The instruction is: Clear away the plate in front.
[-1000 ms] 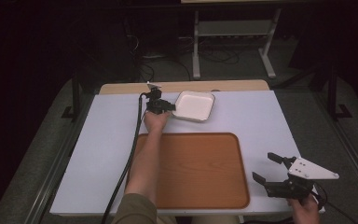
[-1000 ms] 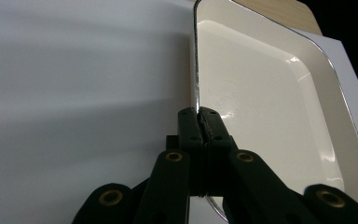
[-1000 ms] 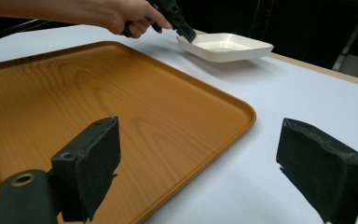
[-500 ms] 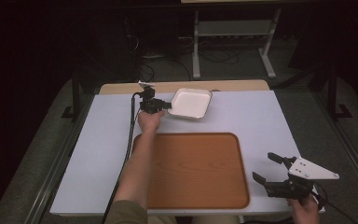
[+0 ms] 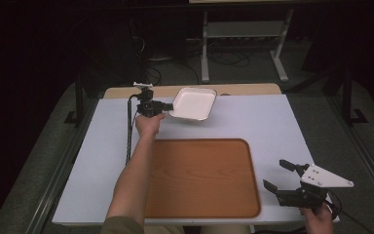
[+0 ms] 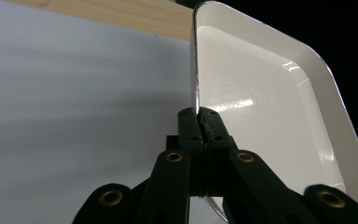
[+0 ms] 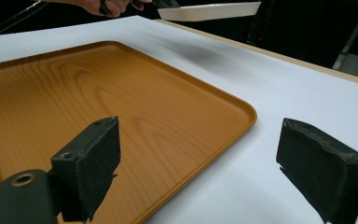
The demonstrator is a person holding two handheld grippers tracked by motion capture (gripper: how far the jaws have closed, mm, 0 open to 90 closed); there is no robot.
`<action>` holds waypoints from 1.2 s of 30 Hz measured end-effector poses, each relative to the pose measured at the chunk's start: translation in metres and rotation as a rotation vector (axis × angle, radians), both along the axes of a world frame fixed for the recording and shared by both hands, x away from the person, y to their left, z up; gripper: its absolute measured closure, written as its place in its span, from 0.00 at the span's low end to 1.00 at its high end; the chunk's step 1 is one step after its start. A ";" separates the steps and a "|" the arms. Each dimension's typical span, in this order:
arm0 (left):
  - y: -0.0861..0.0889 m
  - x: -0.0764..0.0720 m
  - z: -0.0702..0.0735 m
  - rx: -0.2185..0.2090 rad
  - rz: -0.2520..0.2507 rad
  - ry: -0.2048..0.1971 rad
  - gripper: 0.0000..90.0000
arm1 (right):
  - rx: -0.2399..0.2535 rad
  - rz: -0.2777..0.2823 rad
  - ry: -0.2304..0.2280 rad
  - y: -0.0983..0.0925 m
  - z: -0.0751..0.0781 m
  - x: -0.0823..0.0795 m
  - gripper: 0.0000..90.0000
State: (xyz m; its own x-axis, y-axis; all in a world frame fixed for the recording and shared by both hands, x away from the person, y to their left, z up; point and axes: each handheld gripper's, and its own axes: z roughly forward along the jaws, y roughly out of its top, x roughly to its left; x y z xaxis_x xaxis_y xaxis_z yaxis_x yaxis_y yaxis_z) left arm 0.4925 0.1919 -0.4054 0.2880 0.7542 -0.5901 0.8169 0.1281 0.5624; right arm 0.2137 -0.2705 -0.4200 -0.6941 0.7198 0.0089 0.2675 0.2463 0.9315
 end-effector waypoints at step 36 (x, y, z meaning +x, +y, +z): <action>0.037 -0.056 0.034 -0.043 -0.029 -0.089 0.99 | -0.007 -0.010 0.002 0.001 0.001 0.000 0.14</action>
State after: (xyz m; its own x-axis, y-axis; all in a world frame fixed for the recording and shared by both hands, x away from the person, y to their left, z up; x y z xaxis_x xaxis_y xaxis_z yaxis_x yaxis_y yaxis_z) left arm 0.4368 0.2286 -0.3712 0.3620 0.7195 -0.5927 0.7678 0.1304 0.6273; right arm 0.2136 -0.2692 -0.4192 -0.6871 0.7265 0.0049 0.2713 0.2503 0.9294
